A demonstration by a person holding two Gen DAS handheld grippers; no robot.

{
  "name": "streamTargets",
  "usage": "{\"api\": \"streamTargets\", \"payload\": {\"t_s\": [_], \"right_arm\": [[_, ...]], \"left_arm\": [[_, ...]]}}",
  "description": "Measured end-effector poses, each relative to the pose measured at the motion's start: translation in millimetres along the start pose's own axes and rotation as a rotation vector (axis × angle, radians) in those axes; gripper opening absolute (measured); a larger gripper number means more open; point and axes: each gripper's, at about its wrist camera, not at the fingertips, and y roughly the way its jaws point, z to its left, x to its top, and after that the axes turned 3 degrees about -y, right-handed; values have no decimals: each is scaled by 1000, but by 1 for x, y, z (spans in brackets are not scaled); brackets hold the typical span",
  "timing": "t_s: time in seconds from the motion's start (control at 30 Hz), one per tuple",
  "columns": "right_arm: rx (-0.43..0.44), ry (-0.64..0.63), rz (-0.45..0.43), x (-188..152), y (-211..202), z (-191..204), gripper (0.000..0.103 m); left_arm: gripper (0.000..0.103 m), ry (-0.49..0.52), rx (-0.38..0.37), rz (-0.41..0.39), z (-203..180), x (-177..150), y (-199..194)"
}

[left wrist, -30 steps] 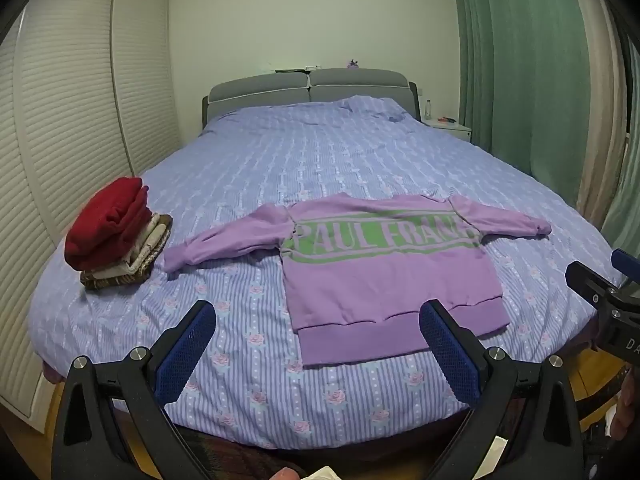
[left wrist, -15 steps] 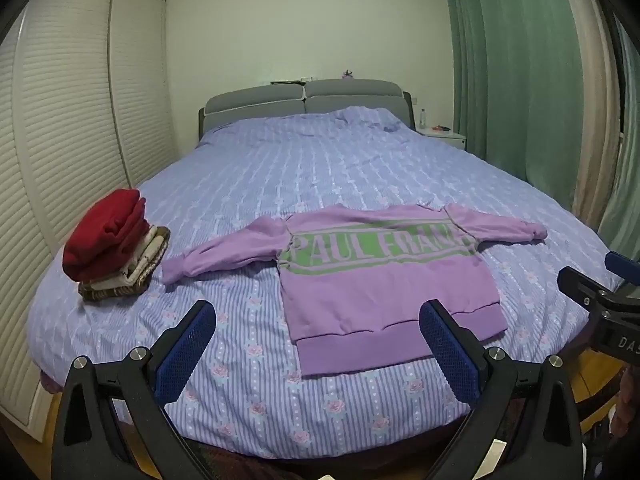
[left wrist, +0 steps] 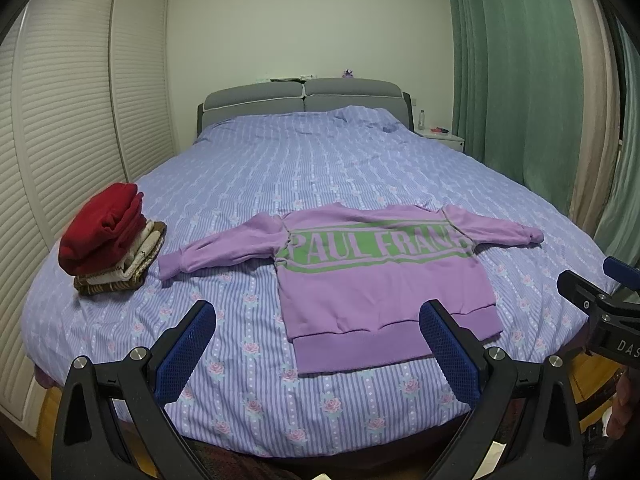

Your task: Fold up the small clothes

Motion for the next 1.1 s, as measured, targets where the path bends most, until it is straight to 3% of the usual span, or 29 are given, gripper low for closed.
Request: {"api": "streamTargets", "payload": {"t_s": [1.1], "right_arm": [[2, 1, -4, 2, -2, -2, 103]], "left_arm": [[103, -11, -11, -16, 1, 3, -4]]}}
